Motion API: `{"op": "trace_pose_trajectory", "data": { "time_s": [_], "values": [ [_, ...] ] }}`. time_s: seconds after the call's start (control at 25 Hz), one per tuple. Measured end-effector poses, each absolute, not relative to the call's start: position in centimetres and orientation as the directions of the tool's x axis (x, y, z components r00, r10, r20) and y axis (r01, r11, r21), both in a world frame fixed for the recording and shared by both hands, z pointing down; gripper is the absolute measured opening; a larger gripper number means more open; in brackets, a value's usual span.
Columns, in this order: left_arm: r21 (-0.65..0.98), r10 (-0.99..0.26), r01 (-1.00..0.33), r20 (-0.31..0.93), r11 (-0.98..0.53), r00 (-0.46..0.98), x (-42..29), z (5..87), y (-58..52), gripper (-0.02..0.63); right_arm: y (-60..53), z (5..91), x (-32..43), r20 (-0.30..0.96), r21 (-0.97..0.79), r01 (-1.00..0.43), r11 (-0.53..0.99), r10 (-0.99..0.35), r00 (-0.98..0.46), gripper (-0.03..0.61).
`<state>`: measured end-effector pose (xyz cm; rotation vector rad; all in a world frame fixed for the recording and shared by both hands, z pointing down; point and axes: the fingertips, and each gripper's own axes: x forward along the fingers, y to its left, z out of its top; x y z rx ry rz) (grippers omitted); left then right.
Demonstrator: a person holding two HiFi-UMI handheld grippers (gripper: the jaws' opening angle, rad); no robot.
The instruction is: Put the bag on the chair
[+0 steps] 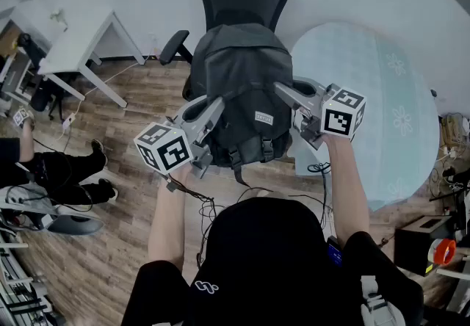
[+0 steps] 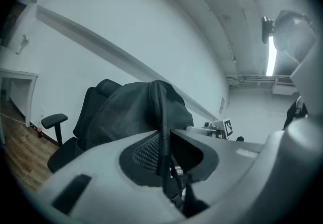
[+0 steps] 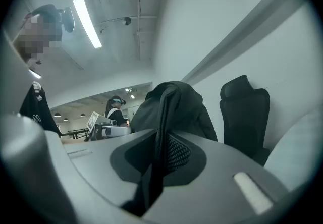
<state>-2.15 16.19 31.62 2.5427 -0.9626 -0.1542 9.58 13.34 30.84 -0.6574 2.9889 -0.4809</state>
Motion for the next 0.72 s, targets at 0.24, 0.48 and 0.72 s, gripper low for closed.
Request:
{"op": "trace_pose_trajectory", "data": {
  "time_s": [0.24, 0.48, 0.72],
  "values": [
    [0.442, -0.654, -0.605, 0.054, -0.662, 0.754, -1.7, 33.0, 15.3, 0.051, 12.2, 32.2, 10.0, 0.039, -0.337, -0.412, 0.847, -0.425, -0.905, 0.038],
    [0.437, -0.668, -0.639, 0.107, -0.634, 0.736, -1.5, 34.9, 14.4, 0.052, 11.3, 34.3, 10.2, 0.042, -0.378, -0.385, 0.842, -0.4, -0.916, 0.038],
    [0.448, -0.698, -0.676, 0.148, -0.584, 0.701, -1.2, 36.9, 14.3, 0.052, 10.6, 36.6, 10.4, 0.039, -0.428, -0.347, 0.835, -0.366, -0.93, 0.038]
  ]
}}
